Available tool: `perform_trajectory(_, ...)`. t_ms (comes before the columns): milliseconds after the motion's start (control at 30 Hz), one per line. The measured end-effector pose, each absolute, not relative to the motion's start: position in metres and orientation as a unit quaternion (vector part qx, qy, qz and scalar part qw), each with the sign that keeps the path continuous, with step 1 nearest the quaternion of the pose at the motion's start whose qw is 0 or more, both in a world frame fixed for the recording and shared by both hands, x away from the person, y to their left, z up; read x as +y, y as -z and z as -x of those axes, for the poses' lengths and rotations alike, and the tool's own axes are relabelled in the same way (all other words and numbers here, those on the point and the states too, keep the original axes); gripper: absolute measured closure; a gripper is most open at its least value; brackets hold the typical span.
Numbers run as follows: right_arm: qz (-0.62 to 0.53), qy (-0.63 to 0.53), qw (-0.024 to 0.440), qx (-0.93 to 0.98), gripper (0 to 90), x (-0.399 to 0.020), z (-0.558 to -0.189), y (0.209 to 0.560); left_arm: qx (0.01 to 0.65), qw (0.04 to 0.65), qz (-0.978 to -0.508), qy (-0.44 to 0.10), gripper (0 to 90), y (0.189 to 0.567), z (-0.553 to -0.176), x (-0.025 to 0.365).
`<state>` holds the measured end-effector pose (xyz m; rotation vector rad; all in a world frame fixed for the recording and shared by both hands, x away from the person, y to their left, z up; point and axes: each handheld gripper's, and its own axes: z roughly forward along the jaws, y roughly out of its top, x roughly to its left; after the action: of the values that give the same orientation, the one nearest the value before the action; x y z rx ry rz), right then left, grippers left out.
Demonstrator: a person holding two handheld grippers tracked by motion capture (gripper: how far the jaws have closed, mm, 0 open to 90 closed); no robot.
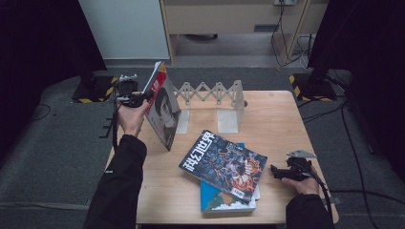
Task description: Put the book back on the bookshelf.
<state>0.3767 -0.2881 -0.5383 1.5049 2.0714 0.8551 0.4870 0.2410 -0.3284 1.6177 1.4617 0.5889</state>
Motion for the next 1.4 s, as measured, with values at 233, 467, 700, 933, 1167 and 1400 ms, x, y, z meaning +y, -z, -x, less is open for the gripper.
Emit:
perform_trajectory(233, -0.544, -0.309, 0.219, 0.749, 2.7, -0.288, -0.377, 0.538, 0.591, 0.413, -0.636, -0.275, 86.5, 0.327, -0.489, 0.224)
perform_trajectory(467, -0.545, -0.309, 0.218, 0.749, 2.7, -0.288, -0.377, 0.538, 0.6, 0.399, -0.633, -0.283, 86.5, 0.325, -0.494, 0.214)
perform_trajectory(700, -0.545, -0.309, 0.218, 0.748, 2.7, -0.288, -0.377, 0.538, 0.608, 0.388, -0.63, -0.288, 86.4, 0.322, -0.496, 0.212)
perform_trajectory(933, -0.544, -0.309, 0.219, 0.748, 2.7, -0.288, -0.377, 0.538, 0.61, 0.385, -0.628, -0.291, 86.4, 0.321, -0.495, 0.214)
perform_trajectory(1167, -0.544, -0.309, 0.22, 0.748, 2.7, -0.288, -0.377, 0.539, 0.606, 0.374, -0.631, -0.307, 86.4, 0.324, -0.494, 0.21)
perform_trajectory(1400, -0.544, -0.309, 0.22, 0.748, 2.7, -0.288, -0.377, 0.539, 0.603, 0.379, -0.632, -0.305, 86.1, 0.324, -0.493, 0.212)
